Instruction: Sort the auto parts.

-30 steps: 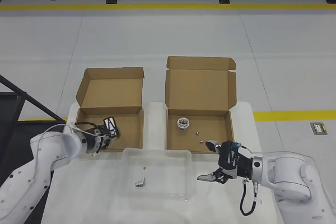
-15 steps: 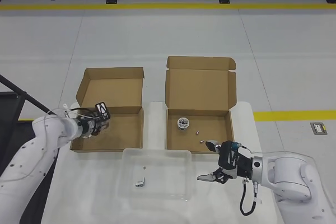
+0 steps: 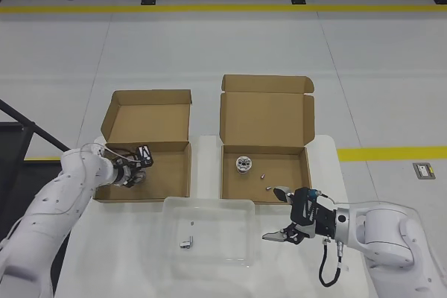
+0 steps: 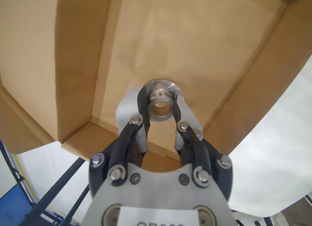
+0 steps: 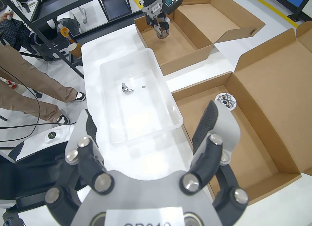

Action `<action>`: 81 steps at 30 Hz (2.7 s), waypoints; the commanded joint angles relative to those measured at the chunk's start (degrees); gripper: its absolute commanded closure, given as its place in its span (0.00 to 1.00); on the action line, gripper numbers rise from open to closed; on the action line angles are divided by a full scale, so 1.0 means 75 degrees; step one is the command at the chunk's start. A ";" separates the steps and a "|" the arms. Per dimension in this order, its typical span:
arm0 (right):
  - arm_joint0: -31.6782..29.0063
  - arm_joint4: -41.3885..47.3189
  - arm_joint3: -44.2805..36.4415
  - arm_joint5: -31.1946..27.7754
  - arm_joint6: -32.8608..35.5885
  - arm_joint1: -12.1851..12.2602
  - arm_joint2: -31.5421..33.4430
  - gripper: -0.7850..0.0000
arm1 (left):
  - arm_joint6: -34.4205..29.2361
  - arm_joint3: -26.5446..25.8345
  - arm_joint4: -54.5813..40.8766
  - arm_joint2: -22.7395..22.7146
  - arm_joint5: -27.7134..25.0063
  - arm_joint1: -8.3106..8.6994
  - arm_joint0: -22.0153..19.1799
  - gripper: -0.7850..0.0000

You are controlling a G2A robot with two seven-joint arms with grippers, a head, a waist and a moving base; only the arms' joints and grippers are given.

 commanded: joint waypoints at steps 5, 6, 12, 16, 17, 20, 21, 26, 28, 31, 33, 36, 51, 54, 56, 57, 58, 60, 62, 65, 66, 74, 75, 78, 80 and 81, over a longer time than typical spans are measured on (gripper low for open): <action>0.0000 0.0000 0.0000 0.0000 0.0000 0.0000 0.0001 0.00 | 0.0049 0.0716 0.0194 0.0237 0.0215 -0.0404 -0.0168 1.00; 0.0000 0.0000 0.0000 0.0000 0.0000 0.0000 0.0001 0.00 | 0.0102 0.0827 0.0169 0.0231 0.0312 -0.0457 -0.0187 1.00; 0.0000 0.0000 0.0000 0.0000 0.0000 0.0000 0.0001 0.00 | 0.0260 0.1337 0.0168 0.0234 0.0426 -0.0714 -0.0312 0.82; 0.0000 0.0000 0.0000 0.0000 0.0000 0.0000 0.0001 0.00 | 0.0384 0.1565 0.0223 0.0214 0.0373 -0.0817 -0.0391 0.56; 0.0000 0.0000 0.0000 0.0000 0.0000 0.0000 0.0001 0.00 | 0.0421 0.1614 0.0234 0.0204 0.0363 -0.0835 -0.0403 0.55; 0.0000 0.0000 0.0000 0.0000 0.0000 0.0000 0.0001 0.00 | 0.0496 0.1763 0.0242 0.0158 0.0334 -0.0880 -0.0433 0.51; 0.0000 0.0000 0.0000 0.0000 0.0000 0.0000 0.0001 0.00 | 0.0521 0.1809 0.0231 0.0136 0.0317 -0.0891 -0.0446 0.49; 0.0000 0.0000 0.0000 0.0000 0.0000 0.0000 0.0001 0.00 | 0.0757 0.1866 0.0355 0.0035 0.0221 -0.0867 -0.0602 0.43; 0.0000 0.0000 0.0000 0.0000 0.0000 0.0000 0.0001 0.00 | 0.0948 0.1826 0.0450 -0.0027 0.0049 -0.0799 -0.0717 0.42; 0.0000 0.0000 0.0000 0.0000 0.0000 0.0000 0.0001 0.00 | 0.1164 0.1690 0.0614 -0.0127 -0.0273 -0.0665 -0.0858 0.36; 0.0000 0.0000 0.0000 0.0000 0.0000 0.0000 0.0001 0.00 | 0.1298 0.1529 0.0709 -0.0198 -0.0536 -0.0567 -0.0905 0.30; 0.0000 0.0000 0.0000 0.0000 0.0000 0.0000 0.0001 0.00 | 0.1572 0.1251 0.0652 -0.0379 -0.1050 -0.0407 -0.0926 0.28; 0.0000 0.0000 0.0000 0.0000 0.0000 0.0000 0.0001 0.00 | 0.2326 -0.0940 -0.1265 0.0523 -0.1050 0.0733 -0.0399 0.35; 0.0000 0.0000 0.0000 0.0000 0.0000 0.0000 0.0001 0.00 | 0.2708 -0.1531 -0.1906 0.0837 -0.1050 0.1134 -0.0353 0.38; 0.0000 0.0000 0.0000 0.0000 0.0000 0.0000 0.0001 0.00 | 0.3035 -0.2006 -0.2218 0.1120 -0.1050 0.1449 -0.0344 0.38; 0.0000 0.0000 0.0000 0.0000 0.0000 0.0000 0.0001 0.00 | 0.3192 -0.2224 -0.2344 0.1265 -0.1050 0.1618 -0.0363 0.38; 0.0000 0.0000 0.0000 0.0000 0.0000 0.0000 0.0001 0.00 | 0.3384 -0.2476 -0.2470 0.1422 -0.1050 0.1787 -0.0377 0.37; 0.0000 0.0000 0.0000 0.0000 0.0000 0.0000 0.0001 0.00 | 0.3859 -0.3039 -0.2646 0.1807 -0.1050 0.2140 -0.0404 0.35; 0.0000 0.0000 0.0000 0.0000 0.0000 0.0000 0.0001 0.00 | 0.4446 -0.3549 -0.2713 0.2225 -0.1050 0.2508 -0.0498 0.33; 0.0000 0.0000 0.0000 0.0000 0.0000 0.0000 0.0001 0.00 | 0.5491 -0.4301 -0.2517 0.2919 -0.1050 0.3042 -0.0755 0.33; 0.0000 0.0000 0.0000 0.0000 0.0000 0.0000 0.0001 0.00 | 0.5928 -0.4601 -0.2360 0.3167 -0.1050 0.3206 -0.0870 0.33; 0.0000 0.0000 0.0000 0.0000 0.0000 0.0000 0.0001 0.00 | 0.7758 -0.6204 -0.0774 0.4051 -0.1050 0.4128 -0.1304 0.21; 0.0000 0.0000 0.0000 0.0000 0.0000 0.0000 0.0001 0.00 | 0.7758 -0.6396 -0.0669 0.4051 -0.1050 0.4176 -0.1240 0.21; 0.0000 0.0000 0.0000 0.0000 0.0000 0.0000 0.0001 0.00 | 0.7758 -0.6830 -0.0516 0.4051 -0.1050 0.4221 -0.1049 0.27; 0.0000 0.0000 0.0000 0.0000 0.0000 0.0000 0.0001 0.00 | 0.7758 -0.7055 -0.0293 0.4051 -0.1050 0.4189 -0.0957 0.27; 0.0000 0.0000 0.0000 0.0000 0.0000 0.0000 0.0001 0.00 | 0.7757 -0.7116 -0.0172 0.4051 -0.1050 0.4162 -0.0910 0.26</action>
